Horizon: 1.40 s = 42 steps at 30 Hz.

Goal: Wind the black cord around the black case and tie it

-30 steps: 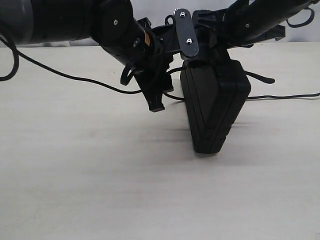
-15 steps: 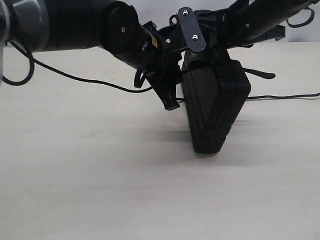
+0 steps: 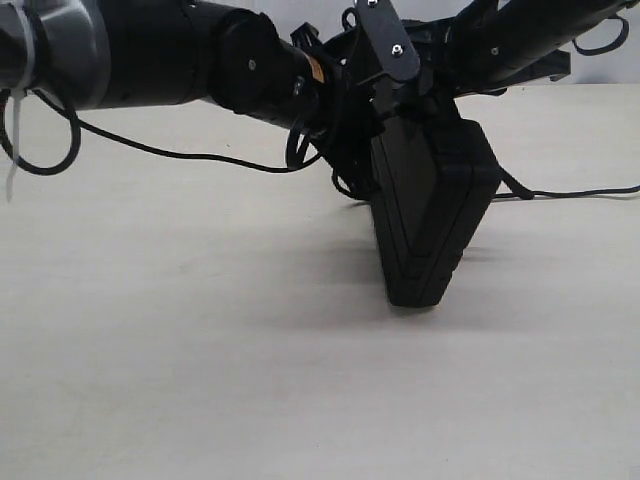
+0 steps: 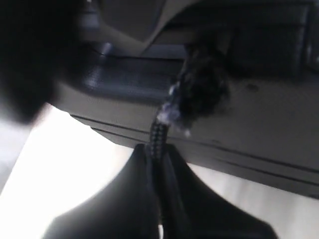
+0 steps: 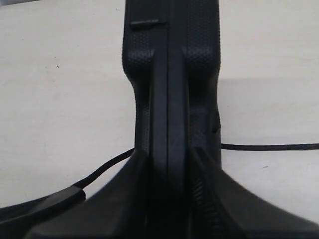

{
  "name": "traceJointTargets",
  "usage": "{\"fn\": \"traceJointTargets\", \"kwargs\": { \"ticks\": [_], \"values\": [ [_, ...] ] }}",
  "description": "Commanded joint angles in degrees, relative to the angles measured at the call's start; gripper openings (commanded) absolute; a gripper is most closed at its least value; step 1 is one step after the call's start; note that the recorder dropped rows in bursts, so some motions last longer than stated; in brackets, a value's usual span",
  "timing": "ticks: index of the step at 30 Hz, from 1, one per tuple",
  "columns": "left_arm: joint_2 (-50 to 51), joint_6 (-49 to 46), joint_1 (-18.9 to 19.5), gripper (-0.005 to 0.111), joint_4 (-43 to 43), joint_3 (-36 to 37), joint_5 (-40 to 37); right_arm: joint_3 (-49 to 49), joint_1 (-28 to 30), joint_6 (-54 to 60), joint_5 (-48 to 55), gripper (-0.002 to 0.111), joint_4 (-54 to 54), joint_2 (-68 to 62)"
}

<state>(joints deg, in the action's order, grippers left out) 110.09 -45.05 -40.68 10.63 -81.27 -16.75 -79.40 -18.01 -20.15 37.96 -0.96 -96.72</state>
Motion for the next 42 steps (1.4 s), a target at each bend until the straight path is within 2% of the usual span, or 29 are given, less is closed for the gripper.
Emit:
{"fn": "traceJointTargets", "kwargs": {
  "ticks": [1, 10, 21, 23, 26, 27, 29, 31, 35, 38, 42],
  "values": [
    [2.49, -0.10, -0.04, 0.000, 0.66, -0.12, 0.68, -0.49, -0.19, -0.11, -2.15, 0.004, 0.56, 0.25],
    [2.57, -0.09, -0.04, 0.000, 0.66, -0.12, 3.04, -0.49, -0.19, -0.11, -2.15, 0.004, 0.56, 0.25],
    [-0.08, 2.08, -0.04, 0.000, 3.07, -0.12, 1.58, -0.49, -0.19, -0.11, -2.15, 0.004, 0.56, 0.25],
    [-0.41, 2.08, 0.08, 0.001, 3.49, -0.12, -1.31, -0.49, -0.19, -0.11, -2.15, 0.004, 0.56, 0.25],
    [-0.41, 2.08, 0.31, 0.015, 3.49, -0.12, -3.15, -0.49, -0.19, -0.11, -2.15, 0.004, 0.56, 0.25],
    [-0.41, 2.08, 0.31, 0.029, 3.49, -0.12, -3.14, -0.49, -0.19, -0.11, -2.15, 0.004, 0.56, 0.25],
    [-0.41, 2.08, 0.31, 0.049, 3.49, -0.12, -1.89, -0.49, -0.19, -0.11, -2.15, 0.004, 0.56, 0.25],
    [-0.45, 2.08, 0.31, 0.058, 2.00, -0.12, -1.89, -0.49, -0.19, -0.11, -2.15, 0.004, 0.56, 0.25],
    [-1.69, 2.08, 0.91, 0.058, -1.48, -0.12, -5.03, -0.49, -0.19, -0.11, -2.15, 0.004, 0.56, 0.25],
    [-2.92, 4.86, 2.99, 0.058, -1.48, -0.12, -6.80, -0.49, -0.19, -0.11, -2.15, 0.004, 0.56, 0.25],
    [-2.79, 4.59, 5.39, 0.058, 3.09, -0.12, -8.48, -0.49, -0.19, -0.11, -2.15, 0.004, 0.56, 0.25]
  ]
}}
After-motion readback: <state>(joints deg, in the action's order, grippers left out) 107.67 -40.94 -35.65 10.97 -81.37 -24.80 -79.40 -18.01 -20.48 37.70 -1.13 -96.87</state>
